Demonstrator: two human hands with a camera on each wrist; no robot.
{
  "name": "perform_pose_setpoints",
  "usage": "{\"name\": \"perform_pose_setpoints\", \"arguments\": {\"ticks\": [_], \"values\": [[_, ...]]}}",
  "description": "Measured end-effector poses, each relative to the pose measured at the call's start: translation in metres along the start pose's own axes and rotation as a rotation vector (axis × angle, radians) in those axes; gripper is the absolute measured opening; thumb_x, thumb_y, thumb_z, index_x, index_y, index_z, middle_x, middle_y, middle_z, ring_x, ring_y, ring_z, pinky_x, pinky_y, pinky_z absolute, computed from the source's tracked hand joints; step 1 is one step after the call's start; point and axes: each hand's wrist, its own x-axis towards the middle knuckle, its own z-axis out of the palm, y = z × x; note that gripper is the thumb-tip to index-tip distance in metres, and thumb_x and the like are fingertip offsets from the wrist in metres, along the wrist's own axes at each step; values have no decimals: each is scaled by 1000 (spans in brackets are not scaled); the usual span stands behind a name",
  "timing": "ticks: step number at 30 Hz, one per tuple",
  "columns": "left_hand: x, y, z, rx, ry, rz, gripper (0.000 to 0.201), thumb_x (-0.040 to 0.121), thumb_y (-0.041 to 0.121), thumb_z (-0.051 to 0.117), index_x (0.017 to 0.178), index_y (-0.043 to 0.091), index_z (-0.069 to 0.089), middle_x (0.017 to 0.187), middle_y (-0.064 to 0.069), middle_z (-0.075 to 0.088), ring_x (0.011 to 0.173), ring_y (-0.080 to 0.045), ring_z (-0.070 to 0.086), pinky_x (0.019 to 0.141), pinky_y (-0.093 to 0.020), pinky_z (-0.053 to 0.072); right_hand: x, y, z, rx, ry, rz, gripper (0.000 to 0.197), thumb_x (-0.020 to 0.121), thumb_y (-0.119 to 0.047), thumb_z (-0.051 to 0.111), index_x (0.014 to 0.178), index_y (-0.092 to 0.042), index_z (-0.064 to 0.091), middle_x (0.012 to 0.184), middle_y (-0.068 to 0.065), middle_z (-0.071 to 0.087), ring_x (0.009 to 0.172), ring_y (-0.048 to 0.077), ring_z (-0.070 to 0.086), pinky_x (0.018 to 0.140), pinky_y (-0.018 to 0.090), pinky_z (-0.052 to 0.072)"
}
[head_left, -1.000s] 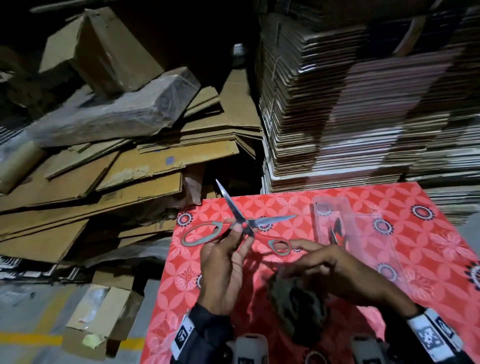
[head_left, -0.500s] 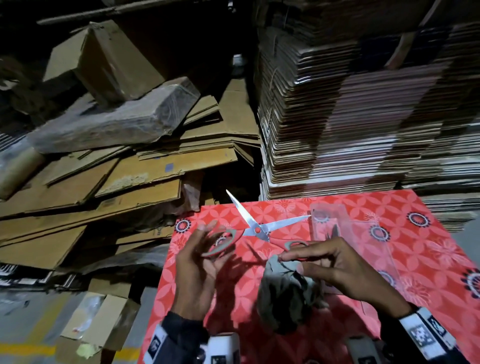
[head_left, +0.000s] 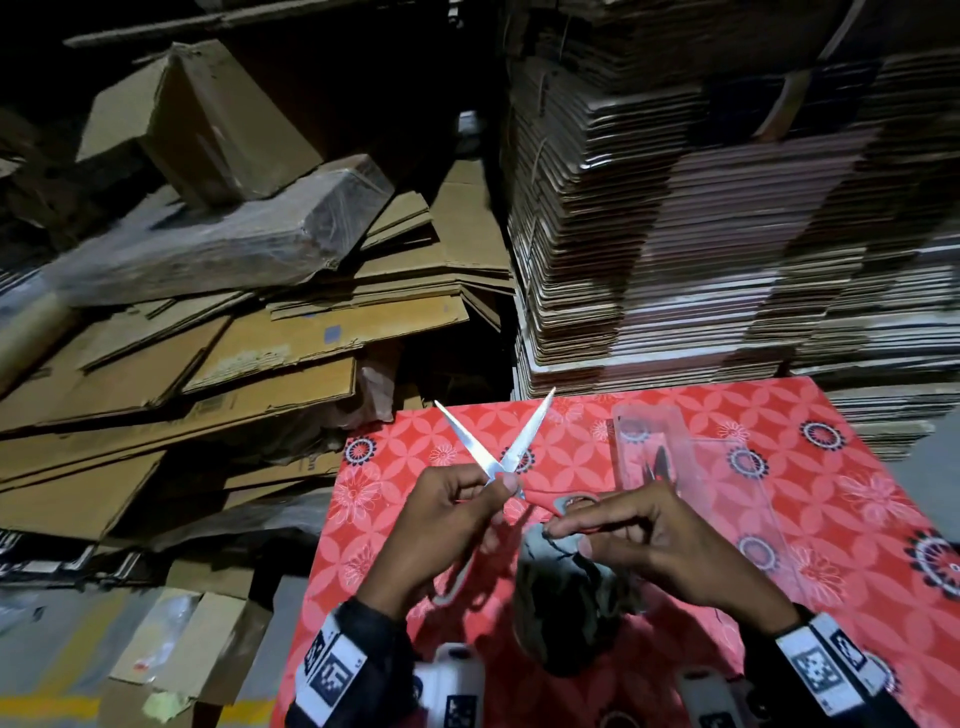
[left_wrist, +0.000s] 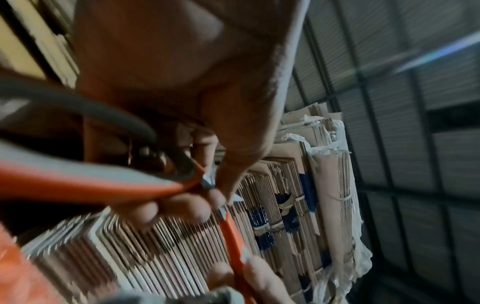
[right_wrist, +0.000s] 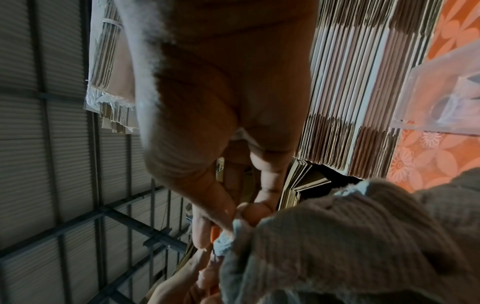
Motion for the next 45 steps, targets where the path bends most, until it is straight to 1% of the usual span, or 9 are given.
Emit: {"name": "perform_pose_setpoints", "arguments": {"ticks": [2,8,12,21,24,28,33,38,45], "values": [[-3,-2,7,-42,36,19,41,97,37,68,68,8,62,54,-13,56,48,-22,50,53,-29,38,-1,-1,3,27,5,8,23,95,-8,73,113,-19,82,118,2,78,126,21,65,97,25,51],[-6,-10,11,49,143,88,60,105,50,54,58,13,55,48,-10,52,44,-20,47,56,-33,40,-6,-2,-23,-87,53,39,23,87,2,80,85,-21,82,109,-4,76,81,13,70,74,21,49],[-8,-12,8,129,200,140,60,97,61,53,55,18,58,46,-11,53,43,-16,47,57,-31,39,-8,-8,-52,-80,225,23,28,84,4,79,92,-22,80,94,14,75,77,22,65,73,31,53],[-10,6,20,264,170,220,50,101,47,54,53,36,63,50,-16,50,45,-15,43,54,-44,44,14,-32,-29,-169,373,-156,28,83,14,77,93,-12,77,84,2,75,72,4,65,67,13,48],[-10,5,24,316,164,218,58,107,35,57,50,40,62,43,7,49,43,-4,43,52,-37,42,23,-32,-28,-164,500,-204,19,83,1,82,90,-16,77,82,-3,76,71,6,65,69,16,50],[-11,1,22,331,194,197,57,106,43,56,51,27,56,45,13,50,43,-2,45,54,-39,45,25,-36,-29,-49,460,-214,15,81,-10,83,93,-19,79,91,3,77,84,14,71,78,24,58],[-12,3,25,355,199,212,56,97,58,47,60,16,48,48,-2,43,46,-10,40,52,-47,40,28,-32,7,-91,281,-210,17,86,1,80,92,-15,79,85,-2,75,73,6,66,71,16,50],[-15,4,29,372,222,247,58,99,55,46,63,9,49,59,-15,50,49,-21,48,53,-51,42,31,-24,39,-396,576,-373,20,84,1,78,89,-18,80,87,-11,75,83,6,70,76,19,52],[-17,-1,32,386,243,282,42,101,39,49,59,37,54,53,7,47,49,-6,41,51,-32,30,31,-1,61,-627,707,-503,16,89,-6,76,104,-8,82,98,4,70,86,8,67,80,13,50]]}}
